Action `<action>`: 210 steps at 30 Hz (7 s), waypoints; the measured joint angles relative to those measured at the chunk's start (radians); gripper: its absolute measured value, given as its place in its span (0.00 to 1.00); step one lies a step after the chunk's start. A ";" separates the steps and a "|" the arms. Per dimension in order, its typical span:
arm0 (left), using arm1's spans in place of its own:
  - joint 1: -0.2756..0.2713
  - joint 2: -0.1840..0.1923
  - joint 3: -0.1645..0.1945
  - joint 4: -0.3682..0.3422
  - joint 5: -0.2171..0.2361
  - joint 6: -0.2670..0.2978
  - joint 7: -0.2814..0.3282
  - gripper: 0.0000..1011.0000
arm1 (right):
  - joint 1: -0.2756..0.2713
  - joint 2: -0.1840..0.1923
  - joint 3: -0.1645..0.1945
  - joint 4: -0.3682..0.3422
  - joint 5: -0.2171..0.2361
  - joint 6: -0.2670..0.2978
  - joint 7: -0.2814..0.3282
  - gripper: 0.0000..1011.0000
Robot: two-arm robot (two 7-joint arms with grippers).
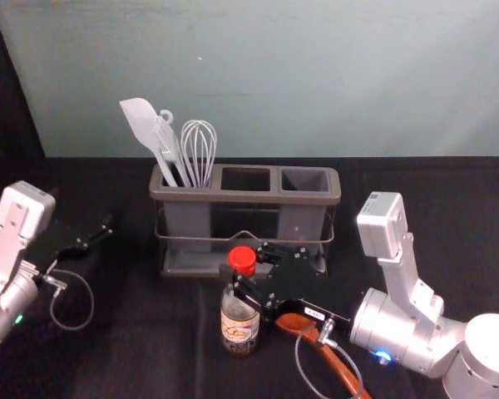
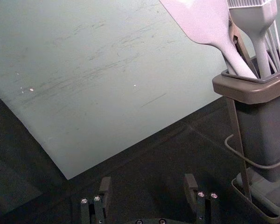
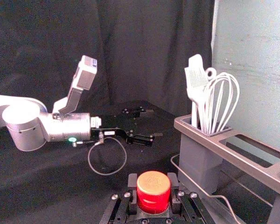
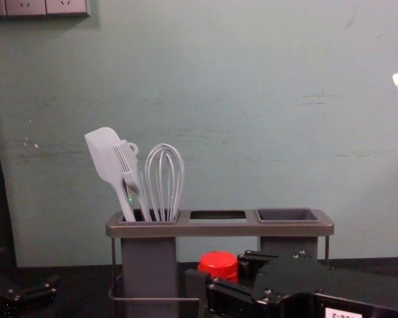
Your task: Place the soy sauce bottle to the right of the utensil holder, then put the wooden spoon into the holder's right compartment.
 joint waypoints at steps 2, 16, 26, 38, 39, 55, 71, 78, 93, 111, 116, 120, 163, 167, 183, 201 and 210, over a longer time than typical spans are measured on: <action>0.000 0.000 0.000 0.000 0.000 0.000 0.000 1.00 | 0.000 0.000 0.000 0.000 0.000 0.000 0.000 0.38; 0.000 0.000 0.000 0.000 0.000 0.000 0.000 1.00 | -0.064 0.049 0.032 -0.105 -0.001 -0.047 -0.010 0.38; 0.000 0.000 0.000 0.000 0.000 0.000 0.000 1.00 | -0.224 0.147 0.133 -0.272 0.001 -0.082 -0.055 0.38; 0.000 0.000 0.000 0.000 0.000 0.000 0.000 1.00 | -0.482 0.259 0.400 -0.335 0.089 -0.193 -0.074 0.38; 0.000 0.000 0.000 0.000 0.000 0.000 0.000 1.00 | -0.488 0.260 0.412 -0.333 0.093 -0.196 -0.074 0.38; 0.000 0.000 0.000 0.000 0.000 0.000 0.000 1.00 | -0.386 0.216 0.459 -0.210 0.058 -0.151 -0.104 0.38; 0.000 0.000 0.000 0.000 0.000 0.000 0.000 1.00 | -0.161 0.119 0.406 -0.021 0.094 -0.134 -0.045 0.38; 0.000 0.000 0.000 0.000 0.000 0.000 0.000 1.00 | -0.084 0.099 0.370 0.047 0.097 -0.119 -0.027 0.38; 0.000 0.000 0.000 0.000 0.000 0.000 0.000 1.00 | 0.022 0.059 0.295 0.154 0.061 -0.096 -0.027 0.38; 0.000 0.000 0.000 0.000 0.000 0.000 0.000 1.00 | 0.056 0.034 0.265 0.228 0.043 -0.132 -0.012 0.38; 0.000 0.000 0.000 0.000 0.000 0.000 0.000 1.00 | 0.059 0.031 0.262 0.236 0.038 -0.139 -0.010 0.38; 0.000 0.000 0.000 0.000 0.000 0.000 0.000 1.00 | 0.060 0.030 0.261 0.240 0.035 -0.140 -0.010 0.38; 0.000 0.000 0.000 0.000 0.000 0.000 0.000 1.00 | 0.065 0.021 0.269 0.267 0.033 -0.133 -0.017 0.56; 0.000 0.000 0.000 0.000 0.000 0.000 0.000 1.00 | 0.065 0.021 0.269 0.267 0.033 -0.134 -0.017 0.69; 0.000 0.000 0.000 0.000 0.000 0.000 0.000 1.00 | 0.041 0.029 0.288 0.220 0.013 -0.170 -0.038 0.99; 0.000 0.000 0.000 0.000 0.000 0.000 0.000 1.00 | -0.086 0.099 0.347 -0.069 0.000 -0.218 -0.003 0.99; 0.000 0.000 0.000 0.000 0.000 0.000 0.000 1.00 | -0.182 0.154 0.303 -0.247 0.002 -0.072 -0.024 0.99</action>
